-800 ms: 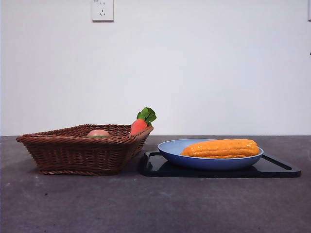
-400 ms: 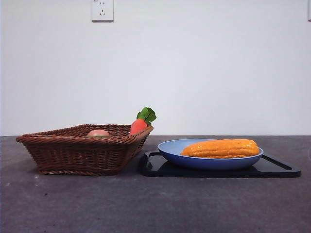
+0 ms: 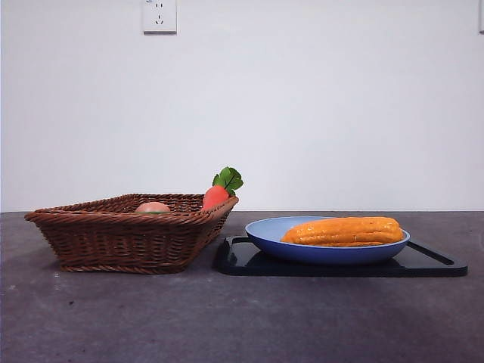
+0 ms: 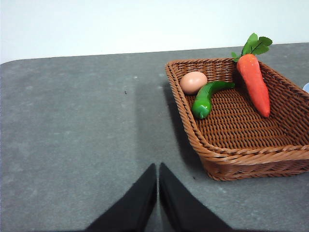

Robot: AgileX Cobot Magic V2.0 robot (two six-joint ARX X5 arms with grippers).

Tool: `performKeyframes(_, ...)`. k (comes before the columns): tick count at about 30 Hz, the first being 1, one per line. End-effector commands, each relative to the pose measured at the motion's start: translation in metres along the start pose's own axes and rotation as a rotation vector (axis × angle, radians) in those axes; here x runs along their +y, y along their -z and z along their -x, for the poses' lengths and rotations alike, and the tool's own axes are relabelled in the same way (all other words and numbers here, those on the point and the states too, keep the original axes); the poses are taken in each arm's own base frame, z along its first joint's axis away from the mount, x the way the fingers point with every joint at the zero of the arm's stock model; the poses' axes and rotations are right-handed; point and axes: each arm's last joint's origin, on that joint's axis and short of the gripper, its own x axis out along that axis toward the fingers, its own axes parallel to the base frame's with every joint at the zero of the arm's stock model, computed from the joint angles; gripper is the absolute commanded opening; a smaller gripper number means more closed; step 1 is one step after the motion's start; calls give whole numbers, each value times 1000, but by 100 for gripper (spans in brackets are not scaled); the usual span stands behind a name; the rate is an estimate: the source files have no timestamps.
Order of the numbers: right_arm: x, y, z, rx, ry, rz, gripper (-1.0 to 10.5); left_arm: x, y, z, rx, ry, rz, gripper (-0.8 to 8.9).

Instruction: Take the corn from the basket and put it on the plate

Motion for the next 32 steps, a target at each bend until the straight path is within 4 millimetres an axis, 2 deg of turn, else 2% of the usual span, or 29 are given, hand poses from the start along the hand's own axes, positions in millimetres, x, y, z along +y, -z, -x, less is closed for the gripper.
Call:
performKeyframes(1, 0, 23, -5, -53, 12, 25, 3, 0, 9, -3, 20, -1, 14, 8)
performKeyframes(7, 2, 66, -11, -93, 16, 31, 2, 0, 9, -3, 20, -1, 14, 8)
performKeyframes(17, 3, 108, -16, -50, 13, 19, 3, 0, 9, -3, 20, -1, 14, 8)
performKeyframes(27, 4, 122, -16, 89, 31, -16, 3, 0, 9, -3, 19, -1, 14, 8)
performKeyframes(32, 4, 122, -16, 84, 27, -15, 3, 0, 9, -3, 20, -1, 14, 8)
